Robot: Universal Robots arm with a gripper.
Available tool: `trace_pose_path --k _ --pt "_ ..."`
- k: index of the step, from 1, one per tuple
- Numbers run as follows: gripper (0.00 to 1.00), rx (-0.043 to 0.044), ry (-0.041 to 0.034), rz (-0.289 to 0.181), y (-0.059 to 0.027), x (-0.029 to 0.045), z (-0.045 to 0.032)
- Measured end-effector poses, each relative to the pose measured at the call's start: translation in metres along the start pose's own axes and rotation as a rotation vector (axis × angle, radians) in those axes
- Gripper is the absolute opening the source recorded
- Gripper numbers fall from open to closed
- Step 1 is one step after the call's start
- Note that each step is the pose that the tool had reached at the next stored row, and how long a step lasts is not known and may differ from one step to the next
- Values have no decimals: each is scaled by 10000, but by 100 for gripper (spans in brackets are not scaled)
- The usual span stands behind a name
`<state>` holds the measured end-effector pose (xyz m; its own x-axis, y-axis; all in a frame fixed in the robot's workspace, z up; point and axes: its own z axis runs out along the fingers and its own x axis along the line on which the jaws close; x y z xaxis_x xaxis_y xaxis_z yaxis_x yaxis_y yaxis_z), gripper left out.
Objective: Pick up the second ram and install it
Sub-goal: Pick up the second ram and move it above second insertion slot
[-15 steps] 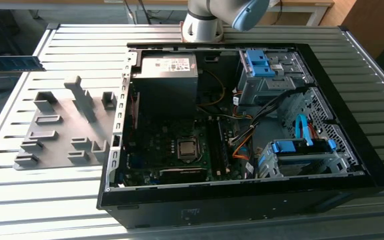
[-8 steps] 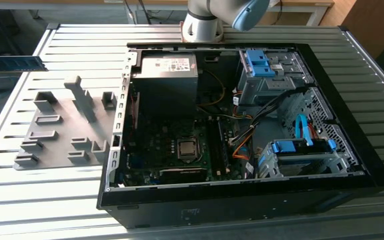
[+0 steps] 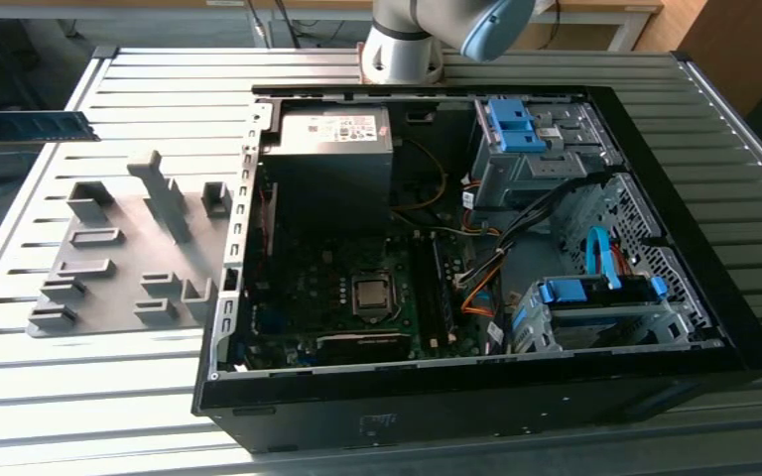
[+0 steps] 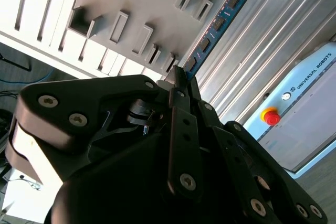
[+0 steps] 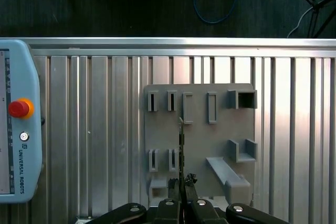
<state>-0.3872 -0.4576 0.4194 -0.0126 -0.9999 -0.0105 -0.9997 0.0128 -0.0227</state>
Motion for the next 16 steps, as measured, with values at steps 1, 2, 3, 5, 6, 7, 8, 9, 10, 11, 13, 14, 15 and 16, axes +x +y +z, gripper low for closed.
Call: trace_pose_path --k 1,2,3,5,6,7,8,9,10,11,13,14,15,16 --pt "14 -1 0 0 -8 0 0" --pt "14 -1 0 0 -16 0 0" --pt "14 1 0 0 -24 0 1" --pt "14 0 0 0 -39 0 1" --pt "14 0 0 0 -45 0 1" --pt "14 0 0 0 -53 0 1" --pt "14 1 0 0 -59 -1 2" --pt "14 0 0 0 -64 -1 1" --pt "14 0 0 0 -71 -1 1" --pt "14 -1 0 0 -76 -1 2" --pt "14 1 0 0 -85 -1 2" --pt "14 1 0 0 -88 -1 3" --pt "14 1 -1 0 -91 -1 3" --pt "14 0 0 0 -95 -1 2"
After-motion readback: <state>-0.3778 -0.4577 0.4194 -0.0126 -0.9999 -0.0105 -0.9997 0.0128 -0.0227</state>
